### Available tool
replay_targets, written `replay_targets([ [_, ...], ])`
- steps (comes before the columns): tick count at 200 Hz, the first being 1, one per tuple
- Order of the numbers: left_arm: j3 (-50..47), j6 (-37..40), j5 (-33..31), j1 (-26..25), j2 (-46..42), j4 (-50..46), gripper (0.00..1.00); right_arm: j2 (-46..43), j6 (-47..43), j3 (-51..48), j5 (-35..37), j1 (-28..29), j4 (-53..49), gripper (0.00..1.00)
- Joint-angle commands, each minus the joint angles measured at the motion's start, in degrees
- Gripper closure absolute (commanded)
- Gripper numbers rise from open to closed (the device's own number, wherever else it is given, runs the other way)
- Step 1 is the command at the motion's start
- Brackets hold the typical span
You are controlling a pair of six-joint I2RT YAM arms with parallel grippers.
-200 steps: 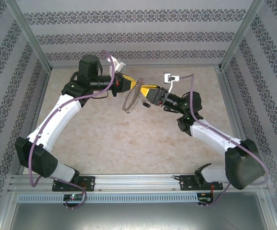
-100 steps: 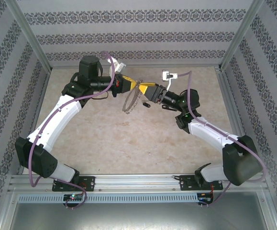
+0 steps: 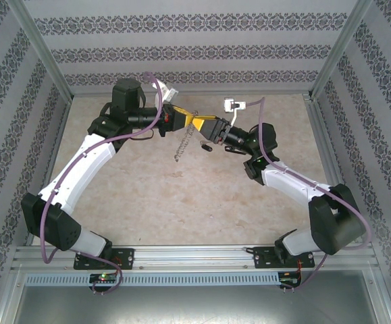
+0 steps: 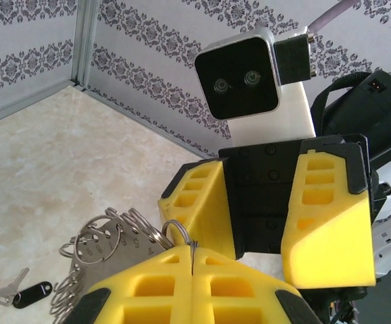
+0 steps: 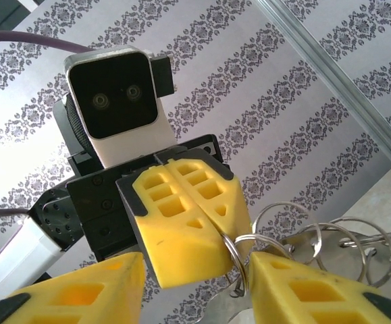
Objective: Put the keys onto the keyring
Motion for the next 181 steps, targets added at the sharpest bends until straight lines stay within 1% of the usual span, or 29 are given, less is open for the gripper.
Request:
replay_targets([
  [1,-0.5,-1.6,-0.4,-0.8,-1.4,5.2,1.0,0.2,0.0,1.4,-0.5,1.2,3.3,0.62],
  [24,-0.7,-2.0,-0.4,-0.9,-1.4,5.8,1.0,0.5,-0.4,1.5,-0.4,1.5,3.3,0.74],
  [44,-0.8,-2.5,-0.5,-1.0,-1.4,6.1,1.0,0.9,-0.7,1.6,-0.2,1.4,3.2,0.89],
  [56,-0.7,-2.6,-0.4,-1.1,-1.4,6.2,1.0,1.1,-0.8,1.7,-0.1,1.5,3.2,1.0],
  [72,-0.6,-3.3,-0.7,-1.0,-1.3,6.2,1.0,1.2,-1.4,1.9,-0.3,1.2,3.1,1.0],
  [75,-0.6,-3.5,-0.8,-1.0,-1.3,6.2,0.98,1.2,-1.6,2.0,-0.4,1.2,3.1,1.0],
  [79,-0.5,-3.7,-1.0,-1.0,-1.3,6.3,0.92,1.1,-1.9,2.0,-0.6,1.0,3.0,1.0],
  [85,-0.4,-4.1,-1.7,-1.1,-1.6,6.3,0.81,0.9,-2.7,2.2,-0.8,0.7,2.8,1.0],
  [93,-0.6,-4.5,-3.0,-1.0,-2.0,6.6,0.63,0.6,-3.9,2.2,-1.2,0.3,2.7,1.0],
  [96,-0.7,-4.7,-3.6,-1.0,-2.2,6.7,0.58,0.5,-4.4,2.2,-1.4,0.0,2.8,1.0],
  [108,-1.1,-5.6,-5.4,-0.7,-3.1,7.7,0.46,0.2,-6.3,2.5,-2.1,-0.9,2.7,1.0],
  [125,-1.1,-7.0,-7.0,-0.3,-4.0,8.1,0.35,0.6,-6.9,3.0,-3.1,-2.5,4.0,1.0],
  [144,-1.3,-8.4,-8.1,0.5,-5.0,8.4,0.25,1.7,-6.8,4.0,-5.3,-3.7,6.3,1.0],
  [169,-1.9,-10.5,-7.7,1.5,-5.5,9.2,0.24,2.6,-8.6,5.8,-8.4,-4.1,7.3,1.0],
  [181,-2.5,-11.9,-5.7,2.1,-5.3,10.8,0.28,3.2,-9.7,6.9,-9.9,-4.1,7.3,1.0],
])
